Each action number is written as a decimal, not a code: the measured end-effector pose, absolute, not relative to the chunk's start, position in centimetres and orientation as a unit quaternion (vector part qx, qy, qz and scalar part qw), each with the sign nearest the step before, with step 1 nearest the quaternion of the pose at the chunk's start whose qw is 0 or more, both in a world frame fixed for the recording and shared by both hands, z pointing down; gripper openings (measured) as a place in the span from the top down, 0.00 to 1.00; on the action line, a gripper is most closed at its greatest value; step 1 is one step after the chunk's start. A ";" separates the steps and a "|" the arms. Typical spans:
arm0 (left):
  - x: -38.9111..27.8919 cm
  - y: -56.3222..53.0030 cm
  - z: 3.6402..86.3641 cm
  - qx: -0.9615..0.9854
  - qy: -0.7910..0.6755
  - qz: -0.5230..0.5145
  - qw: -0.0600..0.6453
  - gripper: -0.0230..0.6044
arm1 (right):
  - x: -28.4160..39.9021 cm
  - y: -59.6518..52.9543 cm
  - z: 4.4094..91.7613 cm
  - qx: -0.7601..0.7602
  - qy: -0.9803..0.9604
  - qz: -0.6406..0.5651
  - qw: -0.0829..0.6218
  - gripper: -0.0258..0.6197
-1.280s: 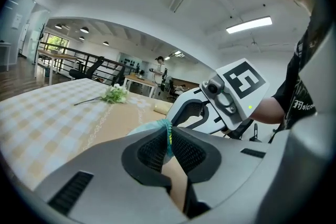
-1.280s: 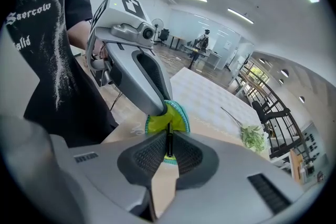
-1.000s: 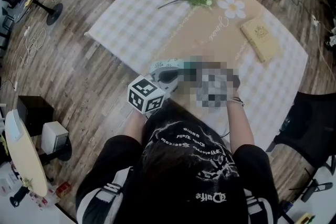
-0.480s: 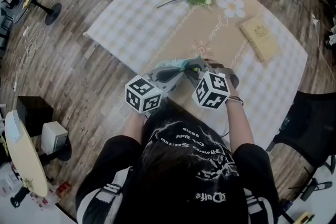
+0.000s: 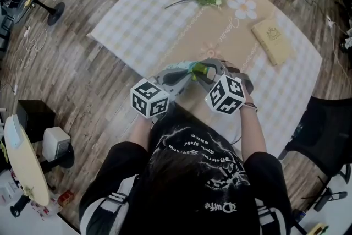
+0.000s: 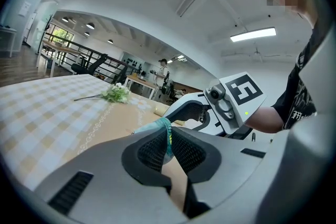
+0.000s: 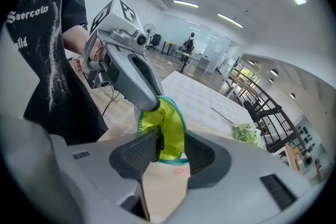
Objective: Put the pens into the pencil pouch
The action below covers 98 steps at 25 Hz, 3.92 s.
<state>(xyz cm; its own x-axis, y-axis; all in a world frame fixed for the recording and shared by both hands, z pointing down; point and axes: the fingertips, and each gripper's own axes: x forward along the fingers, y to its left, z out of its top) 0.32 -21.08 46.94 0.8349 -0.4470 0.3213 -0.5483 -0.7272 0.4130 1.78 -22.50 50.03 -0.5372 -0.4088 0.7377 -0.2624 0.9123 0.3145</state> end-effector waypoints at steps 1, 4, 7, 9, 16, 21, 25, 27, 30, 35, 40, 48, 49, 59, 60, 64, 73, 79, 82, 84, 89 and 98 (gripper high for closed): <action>0.3 -21.1 47.0 0.923 -0.271 0.101 0.252 0.90 | 2.0 -22.6 49.7 0.200 -0.875 -0.080 0.434 0.67; 0.4 -21.3 47.1 0.922 -0.276 0.101 0.253 0.90 | 2.8 -22.9 48.8 0.227 -0.881 -0.067 0.411 0.66; 0.8 -21.2 47.2 0.920 -0.276 0.095 0.262 0.90 | 4.4 -23.1 48.1 0.260 -0.882 -0.052 0.389 0.66; 1.1 -20.9 47.3 0.918 -0.278 0.094 0.265 0.90 | 5.8 -23.2 48.1 0.281 -0.879 -0.041 0.384 0.66; 2.7 -19.9 48.7 0.906 -0.295 0.085 0.293 0.90 | 11.3 -21.9 49.8 0.341 -0.857 0.002 0.387 0.66; 4.1 -17.9 50.7 0.899 -0.296 0.108 0.305 0.90 | 14.5 -20.3 51.4 0.360 -0.839 0.016 0.409 0.66; 5.0 -16.9 51.7 0.892 -0.306 0.112 0.314 0.90 | 16.6 -18.8 52.2 0.380 -0.833 0.037 0.400 0.66; 5.4 -16.4 52.3 0.884 -0.314 0.103 0.331 0.90 | 17.4 -18.0 52.7 0.385 -0.831 0.047 0.399 0.66; 5.7 -15.7 53.2 0.873 -0.329 0.104 0.345 0.90 | 18.4 -16.8 53.3 0.390 -0.829 0.057 0.397 0.66; 6.4 -13.8 55.5 0.860 -0.344 0.135 0.353 0.90 | 19.4 -15.1 54.7 0.382 -0.825 0.058 0.413 0.67; 7.1 -11.9 58.0 0.842 -0.352 0.175 0.370 0.90 | 19.3 -13.8 55.5 0.377 -0.831 0.068 0.404 0.67; 7.3 -9.9 60.4 0.818 -0.360 0.221 0.391 0.86 | 18.9 -11.8 55.9 0.377 -0.832 0.069 0.402 0.67; 7.4 -9.7 60.6 0.818 -0.357 0.228 0.389 0.78 | 18.9 -11.6 56.0 0.377 -0.830 0.066 0.406 0.66; 8.2 -9.0 60.0 0.822 -0.371 0.288 0.322 0.52 | 19.5 -10.1 56.3 0.397 -0.825 0.079 0.395 0.64; 8.2 -9.1 59.5 0.825 -0.379 0.288 0.305 0.51 | 19.7 -10.0 56.4 0.402 -0.823 0.081 0.392 0.64; 8.7 -9.1 57.2 0.845 -0.382 0.267 0.263 0.51 | 20.2 -9.7 55.9 0.432 -0.824 0.097 0.353 0.64; 9.3 -8.9 52.1 0.888 -0.376 0.187 0.190 0.51 | 21.2 -7.5 53.9 0.499 -0.812 0.100 0.285 0.60; 8.8 -8.8 50.8 0.901 -0.366 0.133 0.191 0.51 | 22.0 -6.4 53.4 0.546 -0.793 0.098 0.252 0.60; 8.7 -9.0 49.7 0.907 -0.355 0.102 0.200 0.52 | 23.3 -6.9 52.2 0.587 -0.775 0.094 0.215 0.60; 8.8 -9.1 49.6 0.908 -0.354 0.097 0.204 0.52 | 24.6 -7.1 51.2 0.615 -0.759 0.090 0.193 0.60; 9.2 -10.0 49.5 0.908 -0.353 0.091 0.206 0.52 | 25.7 -7.8 50.9 0.632 -0.747 0.092 0.185 0.60; 9.5 -11.1 48.5 0.909 -0.361 0.078 0.195 0.72 | 25.9 -7.5 51.3 0.627 -0.748 0.108 0.188 0.82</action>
